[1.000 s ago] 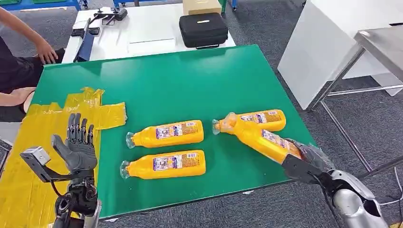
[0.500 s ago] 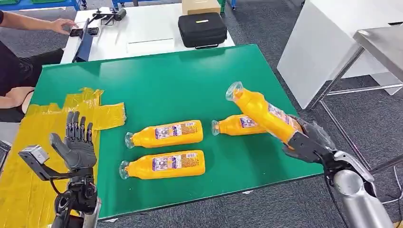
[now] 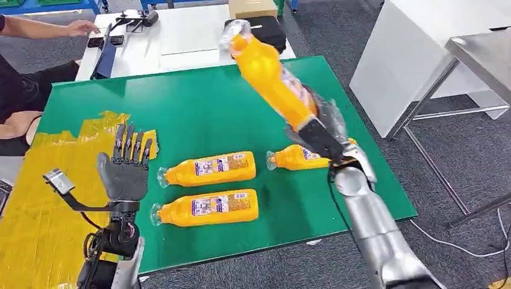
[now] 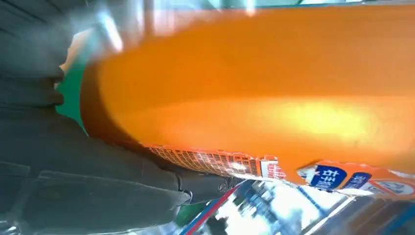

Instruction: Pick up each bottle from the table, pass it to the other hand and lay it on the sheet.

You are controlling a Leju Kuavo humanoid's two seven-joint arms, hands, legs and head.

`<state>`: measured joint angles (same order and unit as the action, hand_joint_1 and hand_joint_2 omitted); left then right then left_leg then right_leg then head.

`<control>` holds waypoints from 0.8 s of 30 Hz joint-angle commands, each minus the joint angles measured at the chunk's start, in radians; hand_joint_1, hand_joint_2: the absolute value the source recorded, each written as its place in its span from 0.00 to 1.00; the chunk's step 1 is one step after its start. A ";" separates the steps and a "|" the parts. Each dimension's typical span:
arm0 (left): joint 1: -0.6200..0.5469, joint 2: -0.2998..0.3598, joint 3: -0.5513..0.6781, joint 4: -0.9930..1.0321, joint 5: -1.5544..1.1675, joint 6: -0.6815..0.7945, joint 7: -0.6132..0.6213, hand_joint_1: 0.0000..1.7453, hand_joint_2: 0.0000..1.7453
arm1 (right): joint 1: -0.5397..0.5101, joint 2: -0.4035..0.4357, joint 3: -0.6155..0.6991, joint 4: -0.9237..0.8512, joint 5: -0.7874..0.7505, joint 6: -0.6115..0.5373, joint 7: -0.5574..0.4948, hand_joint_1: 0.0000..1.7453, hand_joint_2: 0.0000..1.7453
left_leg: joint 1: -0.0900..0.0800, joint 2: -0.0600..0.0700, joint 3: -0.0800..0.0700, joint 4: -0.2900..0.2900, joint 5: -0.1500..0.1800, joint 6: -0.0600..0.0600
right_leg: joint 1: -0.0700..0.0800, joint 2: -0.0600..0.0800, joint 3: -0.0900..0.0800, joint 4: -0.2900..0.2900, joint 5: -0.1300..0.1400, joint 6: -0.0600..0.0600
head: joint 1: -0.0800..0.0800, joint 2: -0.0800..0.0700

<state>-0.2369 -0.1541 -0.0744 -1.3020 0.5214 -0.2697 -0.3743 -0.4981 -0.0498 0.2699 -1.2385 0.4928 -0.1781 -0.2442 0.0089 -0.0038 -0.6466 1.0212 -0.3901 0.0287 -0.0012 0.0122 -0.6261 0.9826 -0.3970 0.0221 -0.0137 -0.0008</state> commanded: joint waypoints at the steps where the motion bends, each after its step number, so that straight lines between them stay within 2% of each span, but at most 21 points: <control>1: -0.070 0.027 -0.036 0.095 0.027 -0.001 0.010 0.00 1.00 | -0.189 0.168 0.182 0.307 0.016 -0.045 0.014 1.00 1.00 | 0.000 0.004 0.004 -0.001 -0.001 -0.002 | 0.000 0.003 0.002 0.000 -0.001 -0.001 | 0.000 0.000; 3: -0.069 0.027 -0.036 0.095 0.027 -0.001 0.010 0.00 1.00 | -0.188 0.164 0.181 0.307 0.016 -0.045 0.014 1.00 1.00 | 0.000 0.002 0.003 -0.001 0.000 -0.002 | 0.000 0.002 0.001 0.000 -0.001 0.000 | 0.000 0.000; 5: -0.077 0.026 -0.037 0.096 0.035 -0.008 0.019 0.00 1.00 | -0.206 0.186 0.193 0.338 0.031 -0.050 0.030 1.00 1.00 | 0.000 0.002 0.005 -0.001 -0.002 -0.002 | -0.001 0.000 0.004 0.001 -0.002 0.000 | 0.000 0.000; 8: -0.094 0.024 -0.041 0.113 0.045 -0.020 0.027 0.00 1.00 | -0.236 0.225 0.200 0.408 0.047 -0.071 0.038 1.00 1.00 | 0.001 0.002 0.000 0.000 -0.001 -0.001 | 0.000 0.001 0.000 0.001 0.000 0.000 | 0.001 0.000; 16: -0.092 0.025 -0.041 0.113 0.047 -0.021 0.026 0.00 1.00 | -0.246 0.227 0.200 0.436 0.045 -0.070 0.025 1.00 1.00 | 0.001 -0.002 -0.001 0.000 0.000 -0.002 | 0.000 -0.002 0.000 0.001 -0.001 0.000 | 0.000 0.000; 19: -0.095 0.027 -0.046 0.120 0.050 -0.034 0.027 0.00 1.00 | -0.277 0.267 0.213 0.529 0.071 -0.067 0.034 1.00 1.00 | 0.001 -0.002 -0.001 0.000 0.000 -0.001 | -0.001 -0.002 -0.001 0.001 0.000 0.000 | 0.000 0.000; 20: -0.097 0.029 -0.049 0.122 0.049 -0.035 0.026 0.00 1.00 | -0.291 0.285 0.220 0.574 0.085 -0.076 0.027 1.00 1.00 | 0.000 -0.001 0.003 0.000 -0.002 -0.002 | -0.001 -0.002 0.003 0.002 -0.002 0.000 | 0.000 0.000; 21: -0.098 0.030 -0.051 0.125 0.048 -0.034 0.026 0.00 1.00 | -0.302 0.300 0.229 0.613 0.093 -0.072 0.024 1.00 1.00 | 0.001 -0.001 -0.001 0.000 0.000 -0.002 | -0.001 -0.001 -0.001 0.001 0.000 0.000 | 0.000 0.000; 24: -0.100 0.030 -0.052 0.126 0.048 -0.033 0.026 0.00 1.00 | -0.297 0.328 0.241 0.645 0.098 -0.071 0.022 1.00 1.00 | 0.001 -0.001 0.000 0.000 0.000 -0.002 | 0.000 -0.001 0.000 0.001 -0.001 0.000 | 0.000 0.000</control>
<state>-0.2876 -0.1484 -0.1038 -1.2581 0.5680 -0.2998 -0.3536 -0.6932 0.1934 0.4448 -0.8691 0.5684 -0.2472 -0.2144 0.0105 -0.0067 -0.6499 1.0213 -0.3895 0.0278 -0.0013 0.0097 -0.6285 0.9829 -0.3968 0.0223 -0.0134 -0.0008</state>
